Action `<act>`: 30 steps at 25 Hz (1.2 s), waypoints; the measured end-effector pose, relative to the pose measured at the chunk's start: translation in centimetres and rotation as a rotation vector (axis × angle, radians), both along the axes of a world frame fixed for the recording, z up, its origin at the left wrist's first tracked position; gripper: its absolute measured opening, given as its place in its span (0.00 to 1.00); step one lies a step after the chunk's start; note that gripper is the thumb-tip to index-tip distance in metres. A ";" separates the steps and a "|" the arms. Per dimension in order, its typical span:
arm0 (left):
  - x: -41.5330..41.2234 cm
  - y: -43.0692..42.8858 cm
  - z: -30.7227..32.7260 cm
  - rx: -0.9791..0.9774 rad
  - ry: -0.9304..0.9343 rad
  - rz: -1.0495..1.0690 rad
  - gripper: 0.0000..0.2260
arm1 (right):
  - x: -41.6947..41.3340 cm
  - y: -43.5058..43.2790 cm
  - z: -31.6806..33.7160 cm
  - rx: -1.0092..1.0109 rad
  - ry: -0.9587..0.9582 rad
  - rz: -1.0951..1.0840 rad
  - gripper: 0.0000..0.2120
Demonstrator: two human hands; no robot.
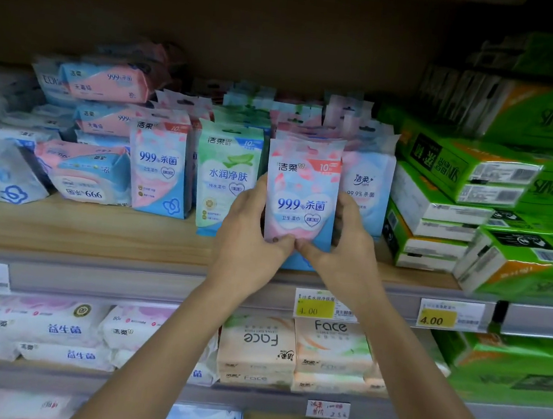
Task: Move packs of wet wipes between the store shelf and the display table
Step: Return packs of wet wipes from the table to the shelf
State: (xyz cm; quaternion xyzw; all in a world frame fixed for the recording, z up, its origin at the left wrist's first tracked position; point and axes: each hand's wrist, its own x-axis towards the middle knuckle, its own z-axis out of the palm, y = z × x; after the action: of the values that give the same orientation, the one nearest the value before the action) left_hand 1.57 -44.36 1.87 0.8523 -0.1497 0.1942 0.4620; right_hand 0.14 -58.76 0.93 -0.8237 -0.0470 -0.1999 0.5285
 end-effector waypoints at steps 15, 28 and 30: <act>-13.0 10.8 -10.5 0.048 0.233 -0.181 0.05 | -10.8 6.1 -9.7 -0.414 0.059 0.426 0.15; -47.5 14.2 -33.2 0.155 1.321 0.626 0.14 | -22.8 15.0 -32.5 -1.524 0.620 1.469 0.16; -53.7 14.3 -33.9 0.020 1.382 0.774 0.14 | -26.3 19.3 -33.2 -1.608 0.522 1.625 0.15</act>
State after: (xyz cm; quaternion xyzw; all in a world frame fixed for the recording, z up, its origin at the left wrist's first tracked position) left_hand -52.18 -30.07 -32.00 0.7753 0.4766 -0.2337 0.3422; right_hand -26.17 -39.46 -32.30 -0.6644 -0.5624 0.4587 -0.1783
